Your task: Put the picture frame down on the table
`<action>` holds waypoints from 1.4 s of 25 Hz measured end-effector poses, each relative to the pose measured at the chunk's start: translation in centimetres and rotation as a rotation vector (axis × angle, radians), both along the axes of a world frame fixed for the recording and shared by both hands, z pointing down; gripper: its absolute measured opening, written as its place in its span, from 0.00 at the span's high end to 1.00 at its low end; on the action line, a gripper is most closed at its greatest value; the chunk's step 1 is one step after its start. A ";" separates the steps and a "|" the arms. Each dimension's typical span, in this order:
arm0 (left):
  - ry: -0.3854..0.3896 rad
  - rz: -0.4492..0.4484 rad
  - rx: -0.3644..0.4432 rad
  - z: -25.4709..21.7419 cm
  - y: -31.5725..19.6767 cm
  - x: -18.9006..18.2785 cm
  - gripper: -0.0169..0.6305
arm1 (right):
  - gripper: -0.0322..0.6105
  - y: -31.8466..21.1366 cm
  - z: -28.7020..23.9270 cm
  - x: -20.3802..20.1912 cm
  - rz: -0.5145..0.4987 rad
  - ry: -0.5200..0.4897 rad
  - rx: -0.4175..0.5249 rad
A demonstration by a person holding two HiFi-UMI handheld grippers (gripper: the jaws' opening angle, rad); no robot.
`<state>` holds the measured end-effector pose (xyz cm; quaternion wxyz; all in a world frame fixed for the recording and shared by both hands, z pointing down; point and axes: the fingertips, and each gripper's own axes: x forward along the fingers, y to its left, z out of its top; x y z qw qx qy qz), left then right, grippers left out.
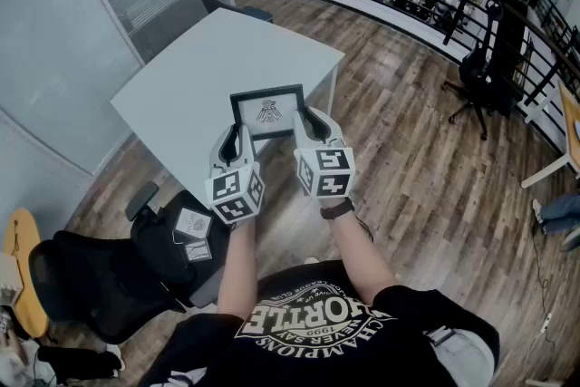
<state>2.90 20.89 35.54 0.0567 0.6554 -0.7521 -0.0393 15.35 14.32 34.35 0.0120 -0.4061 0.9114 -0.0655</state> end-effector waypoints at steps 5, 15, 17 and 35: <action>-0.005 -0.007 -0.014 0.5 -1.9 1.7 0.87 | 0.85 -2.1 0.5 1.6 0.002 -0.001 -0.010; 0.020 -0.038 -0.025 0.8 -4.5 1.4 0.87 | 0.85 -5.0 0.1 1.0 -0.024 0.012 0.017; 0.024 -0.041 -0.029 1.2 -5.3 1.0 0.87 | 0.85 -5.8 0.5 0.7 -0.028 0.011 0.013; 0.054 0.013 0.007 0.3 -23.0 -11.1 0.87 | 0.85 -22.3 -0.5 -10.8 0.042 0.018 0.023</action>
